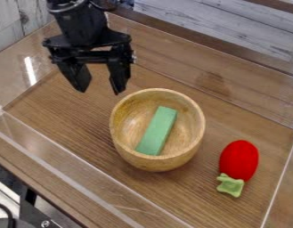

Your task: Put the green block in the brown bowl

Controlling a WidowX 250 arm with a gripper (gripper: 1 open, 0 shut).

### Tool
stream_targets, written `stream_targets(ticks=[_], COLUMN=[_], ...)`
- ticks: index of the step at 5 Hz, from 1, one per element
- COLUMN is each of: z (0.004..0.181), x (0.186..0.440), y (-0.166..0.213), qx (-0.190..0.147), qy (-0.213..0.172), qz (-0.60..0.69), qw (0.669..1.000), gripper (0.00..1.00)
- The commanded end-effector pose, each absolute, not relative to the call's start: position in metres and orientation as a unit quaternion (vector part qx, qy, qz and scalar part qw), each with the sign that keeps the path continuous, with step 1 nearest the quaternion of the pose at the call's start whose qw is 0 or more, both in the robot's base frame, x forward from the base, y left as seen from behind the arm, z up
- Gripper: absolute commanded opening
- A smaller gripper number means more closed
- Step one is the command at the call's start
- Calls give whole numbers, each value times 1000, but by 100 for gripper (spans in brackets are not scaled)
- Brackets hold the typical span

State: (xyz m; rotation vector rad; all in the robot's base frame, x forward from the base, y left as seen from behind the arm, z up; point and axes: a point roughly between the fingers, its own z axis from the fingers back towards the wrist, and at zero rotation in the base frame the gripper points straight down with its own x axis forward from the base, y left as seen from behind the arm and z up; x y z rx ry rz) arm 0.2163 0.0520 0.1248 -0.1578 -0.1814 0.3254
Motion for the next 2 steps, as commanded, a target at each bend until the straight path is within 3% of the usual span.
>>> stream_targets(ticks=[1, 2], z=[136, 138], x=[236, 248], y=[56, 59], qx=[-68, -66], qy=[-111, -114], qz=[154, 151], qw=[980, 980], gripper=[100, 100])
